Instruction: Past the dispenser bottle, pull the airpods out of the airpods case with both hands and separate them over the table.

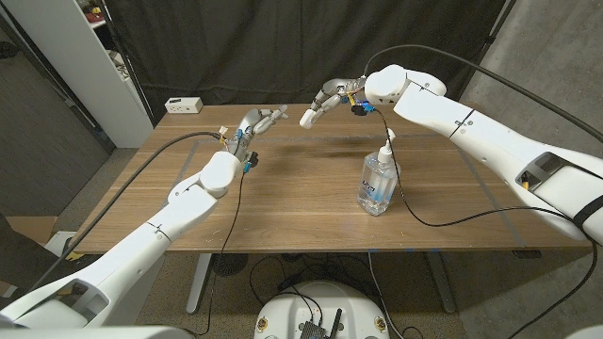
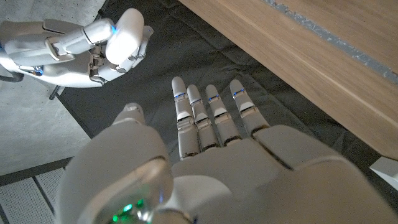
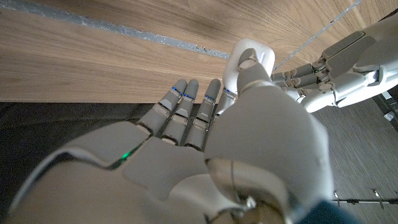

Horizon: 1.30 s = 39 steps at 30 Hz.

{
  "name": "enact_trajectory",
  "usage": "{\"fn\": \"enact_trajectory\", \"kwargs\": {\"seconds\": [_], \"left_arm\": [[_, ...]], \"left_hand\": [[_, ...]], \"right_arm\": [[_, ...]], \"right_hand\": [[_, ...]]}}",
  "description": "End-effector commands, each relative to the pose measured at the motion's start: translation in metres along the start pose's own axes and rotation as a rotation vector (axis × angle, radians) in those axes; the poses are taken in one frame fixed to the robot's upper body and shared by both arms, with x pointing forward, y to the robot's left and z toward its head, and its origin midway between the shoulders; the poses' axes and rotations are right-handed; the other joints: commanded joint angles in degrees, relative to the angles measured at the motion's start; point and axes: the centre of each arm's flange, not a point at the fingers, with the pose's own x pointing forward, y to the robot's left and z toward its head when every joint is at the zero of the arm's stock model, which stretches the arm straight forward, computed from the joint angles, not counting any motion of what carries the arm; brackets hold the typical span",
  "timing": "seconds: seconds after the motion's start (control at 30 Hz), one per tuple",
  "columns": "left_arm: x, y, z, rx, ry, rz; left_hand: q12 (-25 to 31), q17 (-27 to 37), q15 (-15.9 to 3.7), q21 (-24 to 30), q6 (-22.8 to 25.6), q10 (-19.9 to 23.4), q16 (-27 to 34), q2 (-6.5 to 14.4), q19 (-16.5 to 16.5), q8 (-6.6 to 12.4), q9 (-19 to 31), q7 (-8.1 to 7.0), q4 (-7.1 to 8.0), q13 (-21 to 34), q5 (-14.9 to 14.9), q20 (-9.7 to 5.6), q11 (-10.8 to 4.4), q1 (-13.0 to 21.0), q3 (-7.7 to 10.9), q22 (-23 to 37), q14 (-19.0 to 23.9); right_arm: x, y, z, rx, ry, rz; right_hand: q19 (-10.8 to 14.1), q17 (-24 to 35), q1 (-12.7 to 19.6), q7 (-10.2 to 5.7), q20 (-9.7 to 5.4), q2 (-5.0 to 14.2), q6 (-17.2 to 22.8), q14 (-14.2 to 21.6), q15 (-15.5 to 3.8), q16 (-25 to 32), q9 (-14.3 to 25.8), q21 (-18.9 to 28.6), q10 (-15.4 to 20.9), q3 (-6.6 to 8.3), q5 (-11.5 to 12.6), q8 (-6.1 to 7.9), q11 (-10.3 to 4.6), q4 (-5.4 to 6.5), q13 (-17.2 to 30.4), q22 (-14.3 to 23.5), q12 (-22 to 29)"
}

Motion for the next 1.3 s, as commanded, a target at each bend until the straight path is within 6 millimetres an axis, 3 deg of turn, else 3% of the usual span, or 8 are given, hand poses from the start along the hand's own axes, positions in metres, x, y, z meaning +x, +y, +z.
{"fn": "enact_trajectory", "kwargs": {"seconds": [0.03, 0.43, 0.7, 1.3], "left_arm": [[-0.005, -0.007, 0.016, 0.148, -0.208, 0.086], [-0.005, -0.013, 0.022, 0.182, -0.232, 0.106], [-0.004, -0.016, 0.022, 0.208, -0.198, 0.128], [-0.001, -0.024, 0.023, 0.214, -0.172, 0.14]], "left_hand": [[-0.38, -0.13, -3.23, -0.29, -1.34, -0.95, -0.25, -1.86, -0.48, 0.12, 0.29, -1.49, -2.61, 0.36, 0.64, -0.72, -1.67, 3.27, 0.28, 0.01, -0.87], [-0.05, 0.02, -4.22, -0.45, 1.73, -0.3, -0.04, -3.38, -0.7, 1.77, 0.63, -2.07, -4.67, 0.71, 1.51, -1.12, -2.63, 6.15, 0.17, -0.07, -1.1], [0.52, 0.34, -4.51, -0.33, 4.7, 0.87, 0.51, -1.75, -0.42, 3.19, 1.29, -2.02, -6.27, 1.07, 2.45, -0.98, -2.99, 9.95, 1.54, -0.05, -0.45], [1.13, 0.74, -4.49, -0.03, 6.52, 2.33, 1.15, -1.49, 0.06, 4.46, 2.49, -2.32, -6.93, 1.56, 2.45, -1.25, -3.12, 11.71, 1.58, 0.03, 0.7]], "right_arm": [[0.003, -0.003, 0.014, -0.018, -0.009, 0.012], [0.003, -0.015, 0.03, -0.057, -0.016, 0.005], [0.003, -0.016, 0.032, -0.048, -0.028, -0.002], [-0.002, -0.015, 0.038, -0.029, -0.06, -0.019]], "right_hand": [[-0.23, 0.14, 0.14, 2.13, 0.04, 0.65, 1.88, -0.23, -6.97, -0.23, 9.0, 0.27, -0.31, 0.57, 0.21, 3.41, 0.12, 0.72, 0.12, 0.08, 0.07], [-0.16, 0.25, 0.03, 2.62, 0.09, 0.75, 1.64, -0.19, -6.64, -0.28, 9.78, 0.34, -0.27, 0.67, 0.15, 3.55, 0.62, 0.74, 0.07, 0.07, 0.01], [-0.14, 0.35, -0.07, 2.6, 0.1, 0.77, 1.59, -0.11, -6.5, -0.26, 10.27, 0.38, -0.29, 0.71, 0.08, 3.68, 0.57, 0.75, 0.08, 0.06, -0.03], [-0.05, 0.28, -0.13, 2.82, 0.18, 0.72, 1.58, 0.38, -6.59, -0.38, 11.2, 0.49, 0.02, 0.93, 0.0, 3.9, 0.71, 0.63, 0.03, 0.05, -0.01]]}}
